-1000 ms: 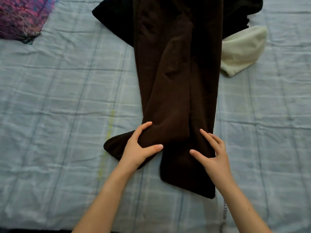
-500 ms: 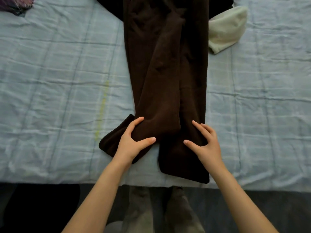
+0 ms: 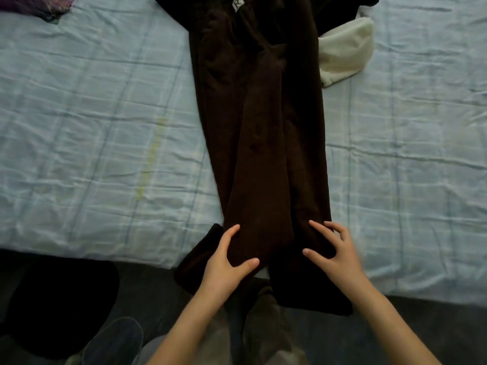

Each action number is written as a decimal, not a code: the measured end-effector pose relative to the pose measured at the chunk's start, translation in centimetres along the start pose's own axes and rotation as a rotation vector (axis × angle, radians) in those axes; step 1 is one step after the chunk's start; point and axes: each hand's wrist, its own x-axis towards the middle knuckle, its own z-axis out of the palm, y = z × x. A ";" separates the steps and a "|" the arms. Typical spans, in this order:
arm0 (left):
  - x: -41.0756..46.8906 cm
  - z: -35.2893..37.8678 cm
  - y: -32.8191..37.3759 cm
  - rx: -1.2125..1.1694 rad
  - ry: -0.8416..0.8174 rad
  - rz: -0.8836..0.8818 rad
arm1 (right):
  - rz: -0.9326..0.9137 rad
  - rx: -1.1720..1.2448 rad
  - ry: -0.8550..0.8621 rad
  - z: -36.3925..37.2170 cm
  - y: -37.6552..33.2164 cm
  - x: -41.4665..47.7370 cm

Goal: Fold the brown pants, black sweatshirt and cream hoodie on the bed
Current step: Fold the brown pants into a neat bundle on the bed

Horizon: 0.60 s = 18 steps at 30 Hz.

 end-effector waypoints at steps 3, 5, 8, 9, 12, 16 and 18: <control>1.1 -1.6 1.6 0.455 -0.006 0.059 | 0.041 -0.409 0.016 -0.8 -1.6 2.5; 2.6 -3.1 3.0 0.729 0.117 0.150 | -0.072 -0.566 0.160 -1.1 -4.4 4.2; 7.0 -5.3 5.7 0.623 0.251 0.325 | -0.299 -0.347 0.248 0.2 -9.5 6.7; 9.2 -6.0 6.3 0.615 0.265 0.385 | -0.331 -0.325 0.246 1.1 -10.9 7.9; 16.3 -7.6 6.7 0.725 0.317 0.458 | -0.382 -0.321 0.252 4.5 -13.8 12.4; 25.1 -8.9 6.4 0.863 0.348 0.522 | -0.407 -0.459 0.305 9.0 -14.5 18.9; 27.7 -9.2 5.4 0.929 0.334 0.587 | -0.335 -0.544 0.305 10.8 -13.4 20.9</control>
